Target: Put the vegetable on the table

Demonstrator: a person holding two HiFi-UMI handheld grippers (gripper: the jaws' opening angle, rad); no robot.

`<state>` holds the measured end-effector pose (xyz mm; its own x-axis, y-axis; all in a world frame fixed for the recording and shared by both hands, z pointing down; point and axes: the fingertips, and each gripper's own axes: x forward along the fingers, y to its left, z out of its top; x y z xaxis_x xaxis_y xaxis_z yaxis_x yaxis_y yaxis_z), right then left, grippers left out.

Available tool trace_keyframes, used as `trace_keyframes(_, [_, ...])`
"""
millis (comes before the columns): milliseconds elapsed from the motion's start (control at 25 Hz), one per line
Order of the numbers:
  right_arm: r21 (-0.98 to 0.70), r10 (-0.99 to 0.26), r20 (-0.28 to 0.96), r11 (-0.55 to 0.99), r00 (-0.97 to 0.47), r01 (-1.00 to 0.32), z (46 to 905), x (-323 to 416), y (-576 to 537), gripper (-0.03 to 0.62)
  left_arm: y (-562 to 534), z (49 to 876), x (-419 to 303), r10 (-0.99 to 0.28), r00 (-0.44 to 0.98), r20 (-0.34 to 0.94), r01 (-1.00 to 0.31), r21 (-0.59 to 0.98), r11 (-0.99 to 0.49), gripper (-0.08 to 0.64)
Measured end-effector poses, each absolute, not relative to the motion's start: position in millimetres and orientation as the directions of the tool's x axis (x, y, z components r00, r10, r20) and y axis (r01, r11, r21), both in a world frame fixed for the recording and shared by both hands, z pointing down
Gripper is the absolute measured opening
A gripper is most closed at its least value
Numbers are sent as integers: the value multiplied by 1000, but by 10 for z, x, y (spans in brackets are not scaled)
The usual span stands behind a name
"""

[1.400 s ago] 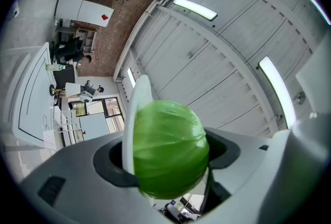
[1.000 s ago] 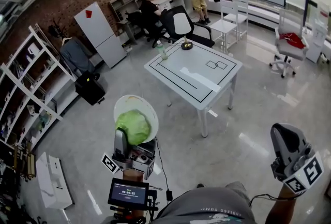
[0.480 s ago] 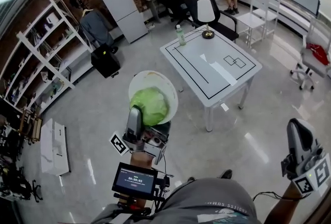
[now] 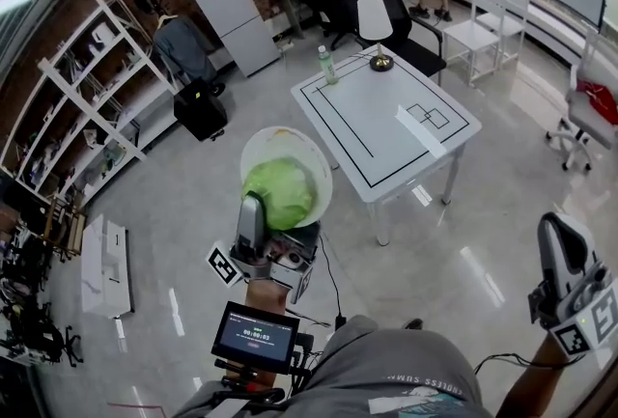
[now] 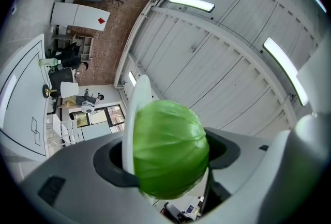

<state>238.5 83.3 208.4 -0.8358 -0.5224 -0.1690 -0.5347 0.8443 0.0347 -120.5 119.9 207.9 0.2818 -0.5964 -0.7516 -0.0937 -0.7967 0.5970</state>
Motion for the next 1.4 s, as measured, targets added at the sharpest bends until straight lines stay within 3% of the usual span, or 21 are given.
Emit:
trace_keyframes(680, [-3,-598,-164,796,-785,-606,2153,2579,382,8,418,2117,-1012,-595,353,-722,-30,627,-779,351])
trace_keyframes(1400, [20,-605,-155,788,-781,-615,2165,1478,-469,8,-542,2096,-1960,-554,387,-737,3,602,-798,351])
